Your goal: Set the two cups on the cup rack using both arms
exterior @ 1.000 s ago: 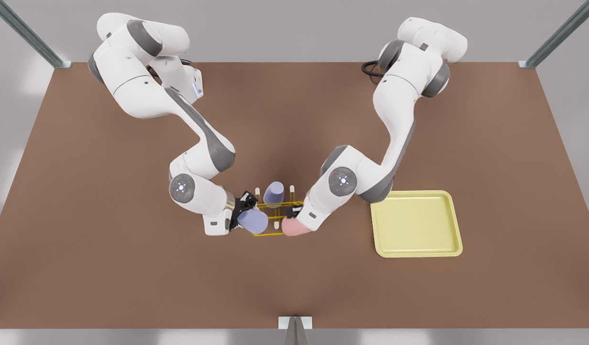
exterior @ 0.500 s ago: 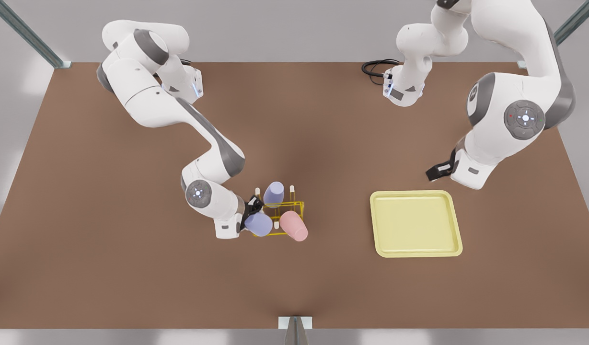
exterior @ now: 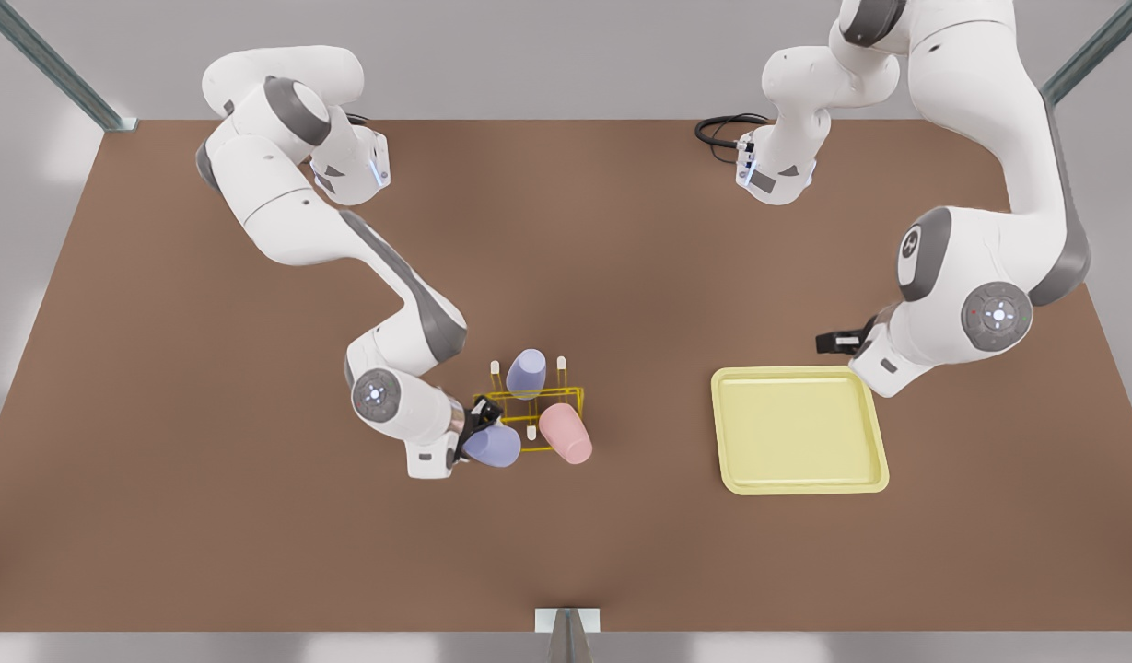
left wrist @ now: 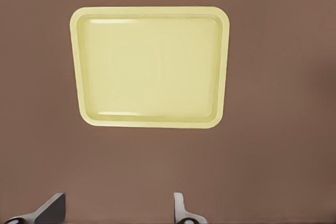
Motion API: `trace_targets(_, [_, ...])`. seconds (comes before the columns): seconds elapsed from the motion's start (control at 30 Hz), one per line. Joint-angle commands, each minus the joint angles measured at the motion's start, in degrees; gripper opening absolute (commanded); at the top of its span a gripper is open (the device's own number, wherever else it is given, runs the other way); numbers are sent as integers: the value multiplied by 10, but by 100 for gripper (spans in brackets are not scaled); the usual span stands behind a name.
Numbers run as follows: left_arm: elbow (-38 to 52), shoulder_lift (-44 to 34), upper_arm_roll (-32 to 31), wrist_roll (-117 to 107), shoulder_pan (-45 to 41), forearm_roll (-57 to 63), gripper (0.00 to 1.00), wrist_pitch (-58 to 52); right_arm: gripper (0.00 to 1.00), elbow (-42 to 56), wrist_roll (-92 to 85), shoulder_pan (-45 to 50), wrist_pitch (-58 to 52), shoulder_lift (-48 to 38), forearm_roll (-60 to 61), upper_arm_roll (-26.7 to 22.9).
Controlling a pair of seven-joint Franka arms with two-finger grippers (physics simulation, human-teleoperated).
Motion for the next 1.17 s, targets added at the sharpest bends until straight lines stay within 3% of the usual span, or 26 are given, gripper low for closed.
trace_targets(0.0, [1, 6, 0, 138, 1, -4, 100, 4, 100, 5, -72, 2, -7, 0, 14, -1])
trace_targets(0.17, [1, 6, 0, 138, 1, -4, 100, 7, 100, 18, -72, 10, -23, -6, 15, 1])
trace_targets(0.3, [1, 6, -1, 138, -1, -4, 100, 8, 100, 83, -44, 5, -172, -38, 15, -5])
trace_targets(0.37, [1, 6, -1, 138, -1, -4, 100, 8, 100, 87, -9, -2, -226, -90, 15, -59])
trace_targets(0.43, [30, 15, -2, 128, -3, -3, 100, 4, 100, 81, 199, -5, -346, -142, -5, -142])
trace_targets(0.5, [41, 21, -2, 129, -4, -3, 100, 4, 100, 74, 248, -9, -417, -184, -63, -158])
trace_targets(0.67, [46, 23, -2, 128, -4, -2, 100, 4, 100, 46, 250, -85, -420, -244, 34, -159])
trace_targets(0.8, [46, 26, -2, 128, -4, -2, 100, 4, 100, -67, 219, -111, -366, -349, 52, -159])
trace_targets(1.13, [45, 26, -2, 127, -4, -1, 100, 2, 100, -66, 165, -134, -391, -377, 54, -159])
